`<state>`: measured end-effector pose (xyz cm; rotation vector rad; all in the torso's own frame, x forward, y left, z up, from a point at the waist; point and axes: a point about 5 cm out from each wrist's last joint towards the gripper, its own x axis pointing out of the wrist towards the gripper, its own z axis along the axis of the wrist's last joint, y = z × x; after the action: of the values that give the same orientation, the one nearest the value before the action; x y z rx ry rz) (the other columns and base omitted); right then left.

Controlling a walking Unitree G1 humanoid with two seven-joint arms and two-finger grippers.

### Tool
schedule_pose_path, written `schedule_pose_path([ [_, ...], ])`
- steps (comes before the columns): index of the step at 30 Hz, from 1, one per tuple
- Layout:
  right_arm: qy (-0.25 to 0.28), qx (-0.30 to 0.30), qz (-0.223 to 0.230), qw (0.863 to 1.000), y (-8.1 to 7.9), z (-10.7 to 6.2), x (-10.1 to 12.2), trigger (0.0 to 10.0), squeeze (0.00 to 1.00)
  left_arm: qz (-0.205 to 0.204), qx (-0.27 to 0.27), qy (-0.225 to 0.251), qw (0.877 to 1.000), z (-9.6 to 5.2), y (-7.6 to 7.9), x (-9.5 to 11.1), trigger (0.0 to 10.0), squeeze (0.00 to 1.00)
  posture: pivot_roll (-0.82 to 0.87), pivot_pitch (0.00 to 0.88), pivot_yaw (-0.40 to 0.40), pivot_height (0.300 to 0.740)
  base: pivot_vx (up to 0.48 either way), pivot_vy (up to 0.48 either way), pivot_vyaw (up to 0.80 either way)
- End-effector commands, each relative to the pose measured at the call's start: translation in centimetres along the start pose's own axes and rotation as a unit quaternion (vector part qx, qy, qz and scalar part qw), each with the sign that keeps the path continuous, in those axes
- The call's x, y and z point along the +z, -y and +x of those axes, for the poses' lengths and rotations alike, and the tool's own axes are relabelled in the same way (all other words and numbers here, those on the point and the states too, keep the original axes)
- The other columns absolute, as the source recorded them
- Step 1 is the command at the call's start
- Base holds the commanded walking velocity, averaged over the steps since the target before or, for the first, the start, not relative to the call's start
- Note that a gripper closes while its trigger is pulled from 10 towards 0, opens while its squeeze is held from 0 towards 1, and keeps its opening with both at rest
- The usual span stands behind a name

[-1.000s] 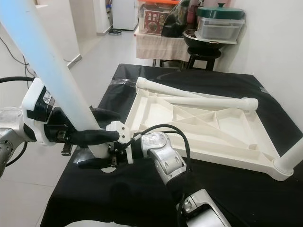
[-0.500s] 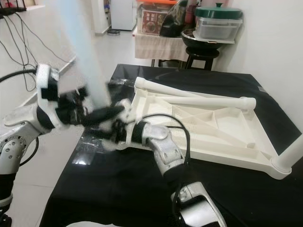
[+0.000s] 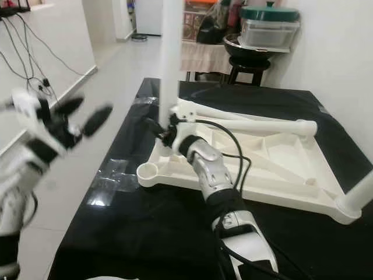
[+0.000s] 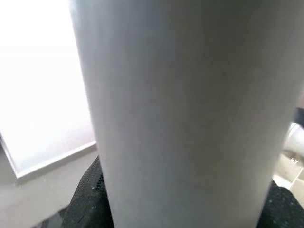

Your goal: Building children table

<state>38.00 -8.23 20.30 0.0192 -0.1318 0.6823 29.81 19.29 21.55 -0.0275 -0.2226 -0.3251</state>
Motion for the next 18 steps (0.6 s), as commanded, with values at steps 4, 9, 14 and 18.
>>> schedule_pose_path([
  [4,0.015,0.043,0.009,0.999,-1.4,0.8,0.2,10.0,0.00,0.038,0.000,-0.069,0.997,-2.7,2.6,-2.7,10.0,0.00,0.12,0.000,-0.057,0.740,0.000,0.000,0.39],
  [9,0.033,0.071,0.036,0.996,-2.1,1.2,0.5,10.0,0.00,0.047,-0.020,-0.109,0.993,-5.1,4.8,-4.2,10.0,0.00,0.14,0.023,-0.059,0.740,0.000,0.000,0.63],
  [14,0.035,0.096,0.038,0.994,-2.4,1.6,0.6,10.0,0.00,0.061,-0.038,-0.134,0.988,-6.9,6.6,-4.8,10.0,0.00,0.14,0.077,-0.058,0.740,0.000,0.000,0.00],
  [18,0.014,0.126,0.042,0.991,-1.8,1.6,0.2,10.0,0.00,0.075,-0.078,-0.157,0.982,-8.7,9.1,-5.4,10.0,0.00,0.14,0.129,-0.053,0.740,0.000,0.000,0.00],
])
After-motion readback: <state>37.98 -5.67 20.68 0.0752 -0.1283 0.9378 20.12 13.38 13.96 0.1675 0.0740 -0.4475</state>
